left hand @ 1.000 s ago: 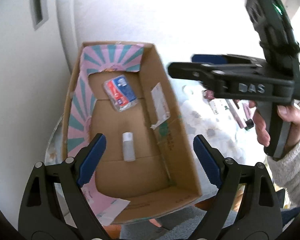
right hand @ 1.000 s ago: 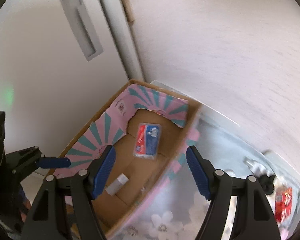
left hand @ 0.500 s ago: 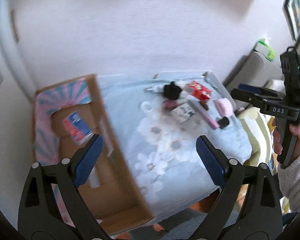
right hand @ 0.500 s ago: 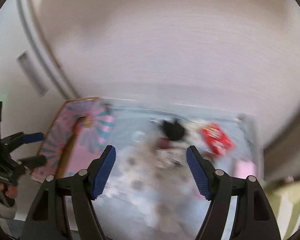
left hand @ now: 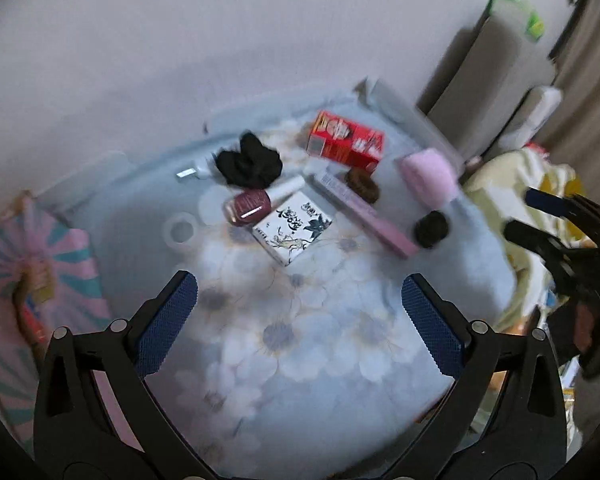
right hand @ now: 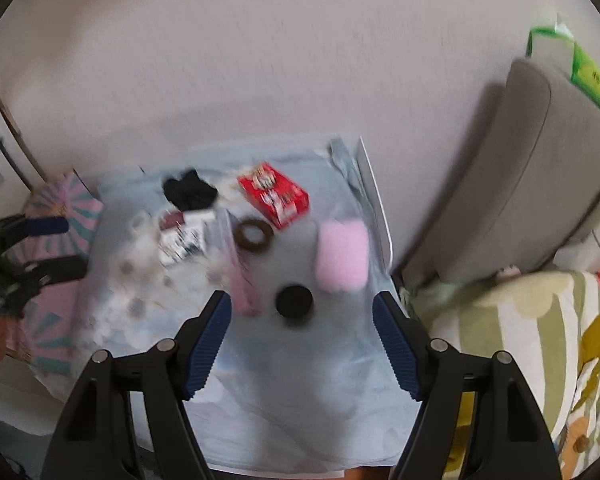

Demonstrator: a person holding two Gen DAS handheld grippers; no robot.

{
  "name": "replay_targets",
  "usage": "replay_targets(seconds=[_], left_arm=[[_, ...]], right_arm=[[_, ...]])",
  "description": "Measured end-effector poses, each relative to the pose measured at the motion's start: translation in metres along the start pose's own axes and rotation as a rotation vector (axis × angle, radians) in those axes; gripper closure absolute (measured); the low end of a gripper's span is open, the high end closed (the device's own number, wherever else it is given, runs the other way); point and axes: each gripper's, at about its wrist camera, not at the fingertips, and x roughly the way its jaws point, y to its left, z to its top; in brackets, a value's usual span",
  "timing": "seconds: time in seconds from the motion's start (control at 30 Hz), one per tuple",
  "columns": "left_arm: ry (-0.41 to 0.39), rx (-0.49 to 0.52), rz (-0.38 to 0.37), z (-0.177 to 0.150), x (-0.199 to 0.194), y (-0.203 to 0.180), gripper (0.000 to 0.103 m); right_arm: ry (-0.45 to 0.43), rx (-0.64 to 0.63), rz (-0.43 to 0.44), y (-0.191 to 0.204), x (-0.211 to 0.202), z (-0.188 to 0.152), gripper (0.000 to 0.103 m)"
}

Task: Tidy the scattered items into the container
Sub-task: 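Move both open tools back over the table items, then grasp the patterned card box with left tool while right tool grasps black jar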

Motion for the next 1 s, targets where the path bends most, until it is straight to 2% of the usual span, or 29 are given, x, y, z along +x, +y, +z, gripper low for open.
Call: replay_targets(seconds=[0.17, 0.37, 0.57, 0.9, 1.0], left_arm=[[0.033, 0.022, 0.083, 0.008, 0.052, -0.008, 0.001], [0.072, -0.058, 0.098, 0.018, 0.088, -0.002, 0.001], [0.108, -0.145, 0.120, 0.028, 0.105, 0.005, 0.001], [0.122, -0.189, 0.148, 0.024, 0.119, 0.009, 0.002], [0.108, -0.180, 0.159, 0.022, 0.116, 0.009, 0.008]], right_arm=[[0.053, -0.010, 0.028, -0.009, 0.032, -0.020, 0.034], [0.078, -0.046, 0.015, -0.011, 0.062, -0.030, 0.034], [0.047, -0.069, 0.016, -0.006, 0.077, -0.029, 0.034], [0.041, -0.070, 0.001, -0.006, 0.099, -0.023, 0.034], [0.041, -0.082, -0.007, -0.005, 0.104, -0.023, 0.045]])
